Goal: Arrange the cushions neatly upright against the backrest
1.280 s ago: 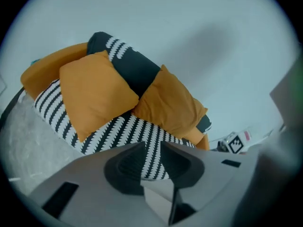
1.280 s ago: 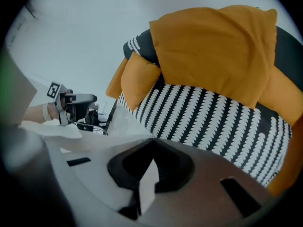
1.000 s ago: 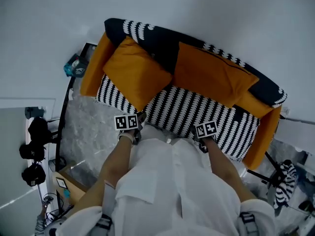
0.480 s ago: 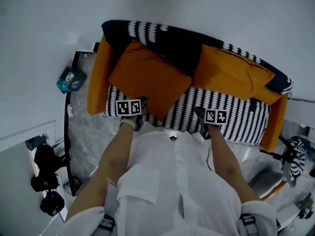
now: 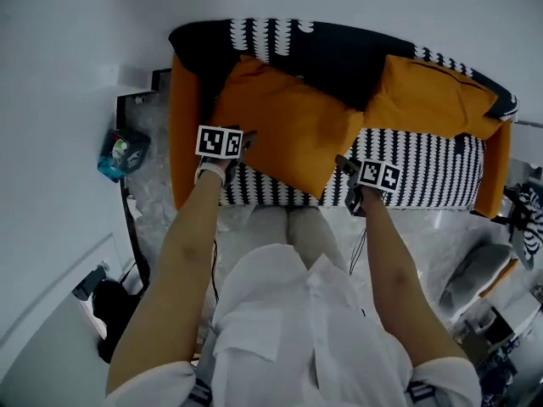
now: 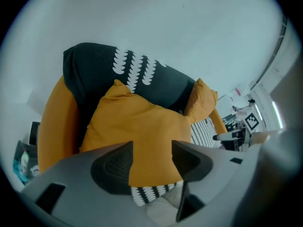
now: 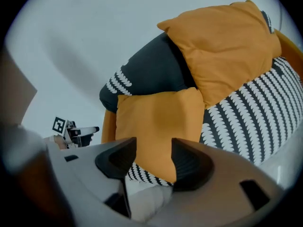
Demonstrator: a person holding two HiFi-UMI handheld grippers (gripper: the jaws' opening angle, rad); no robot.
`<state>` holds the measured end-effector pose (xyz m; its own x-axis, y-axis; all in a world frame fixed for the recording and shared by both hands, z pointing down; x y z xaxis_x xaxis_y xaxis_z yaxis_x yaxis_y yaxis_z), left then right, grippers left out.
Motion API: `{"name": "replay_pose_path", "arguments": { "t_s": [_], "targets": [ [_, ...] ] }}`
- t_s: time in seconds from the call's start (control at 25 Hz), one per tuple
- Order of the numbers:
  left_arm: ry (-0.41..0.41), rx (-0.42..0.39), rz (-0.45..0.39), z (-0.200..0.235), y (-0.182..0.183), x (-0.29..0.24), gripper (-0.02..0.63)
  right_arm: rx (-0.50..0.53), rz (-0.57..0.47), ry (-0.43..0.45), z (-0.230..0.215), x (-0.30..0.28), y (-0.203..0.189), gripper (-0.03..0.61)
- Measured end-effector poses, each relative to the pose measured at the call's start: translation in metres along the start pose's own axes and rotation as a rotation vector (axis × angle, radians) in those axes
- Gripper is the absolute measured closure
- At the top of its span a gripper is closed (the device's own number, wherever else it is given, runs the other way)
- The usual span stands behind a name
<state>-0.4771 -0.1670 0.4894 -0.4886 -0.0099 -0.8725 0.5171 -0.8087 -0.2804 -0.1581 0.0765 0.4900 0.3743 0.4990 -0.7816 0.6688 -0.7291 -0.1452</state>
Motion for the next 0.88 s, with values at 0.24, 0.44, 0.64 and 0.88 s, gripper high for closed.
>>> {"name": "replay_pose_path", "arguments": {
  "t_s": [0.24, 0.44, 0.64, 0.88],
  "targets": [
    [0.105, -0.111, 0.025, 0.045, 0.043, -0.046, 0.308, -0.028, 0.009, -0.116, -0.025, -0.063, 0.024, 0.302],
    [0.202, -0.217, 0.082, 0.052, 0.060, -0.093, 0.278, -0.058, 0.014, -0.192, -0.053, -0.098, 0.033, 0.282],
    [0.275, -0.281, 0.143, 0.062, 0.065, -0.135, 0.265, -0.053, 0.042, -0.224, -0.063, -0.129, 0.038, 0.276],
    [0.278, -0.276, 0.187, 0.079, 0.062, -0.161, 0.269, -0.028, 0.067, -0.212, -0.065, -0.155, 0.037, 0.338]
  ]
}}
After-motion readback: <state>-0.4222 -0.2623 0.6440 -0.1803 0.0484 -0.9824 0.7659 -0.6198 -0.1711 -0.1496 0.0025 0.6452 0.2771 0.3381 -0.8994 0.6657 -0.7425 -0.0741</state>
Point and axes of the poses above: the fingertips, and each gripper's own axes: x backward along the fingers, z to its left, y out of its top, the point moved 10 cm from there along x, backward along the fingers, and after that the axes turned 5 degrees about y, right-handed, at the moved point
